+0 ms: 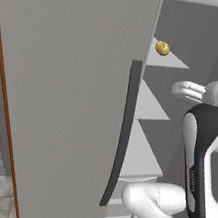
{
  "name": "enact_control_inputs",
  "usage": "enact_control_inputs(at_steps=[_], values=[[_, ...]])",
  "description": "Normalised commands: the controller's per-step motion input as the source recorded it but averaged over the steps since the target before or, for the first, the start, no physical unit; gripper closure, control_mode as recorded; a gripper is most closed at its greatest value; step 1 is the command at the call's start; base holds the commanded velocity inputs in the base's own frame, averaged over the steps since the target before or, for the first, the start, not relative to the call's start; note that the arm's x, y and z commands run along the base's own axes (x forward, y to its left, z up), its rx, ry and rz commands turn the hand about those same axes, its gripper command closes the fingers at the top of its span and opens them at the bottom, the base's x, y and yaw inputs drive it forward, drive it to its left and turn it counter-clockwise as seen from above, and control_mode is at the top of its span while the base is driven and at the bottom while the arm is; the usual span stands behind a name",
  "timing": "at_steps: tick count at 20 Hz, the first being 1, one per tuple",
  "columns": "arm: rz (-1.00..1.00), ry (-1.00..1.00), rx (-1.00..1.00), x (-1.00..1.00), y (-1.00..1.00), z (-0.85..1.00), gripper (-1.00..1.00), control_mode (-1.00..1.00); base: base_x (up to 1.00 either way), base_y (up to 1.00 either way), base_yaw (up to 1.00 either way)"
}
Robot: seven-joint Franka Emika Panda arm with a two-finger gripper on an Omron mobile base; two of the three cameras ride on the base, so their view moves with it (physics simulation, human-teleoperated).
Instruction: Take the potato and lemon out of the freezer and place them in the tupperware container on the counter. Then put the tupperware containing the vegetables back in the freezer.
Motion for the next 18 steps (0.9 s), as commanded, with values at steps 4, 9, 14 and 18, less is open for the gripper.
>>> enact_control_inputs(at_steps=[4,9,14,18], values=[[-0.01,-0.26,-0.01,0.41,-0.26,0.63,-1.0,-1.0,0.0,0.0,0.0],[-0.03,-0.15,-0.02,0.45,-0.22,0.5,-1.0,-1.0,0.0,0.0,0.0],[-0.06,-0.01,0.0,0.76,-0.1,0.38,-1.0,-1.0,0.0,0.0,0.0],[-0.03,0.0,0.0,0.86,-0.17,0.1,-1.0,-1.0,0.0,0.0,0.0]])
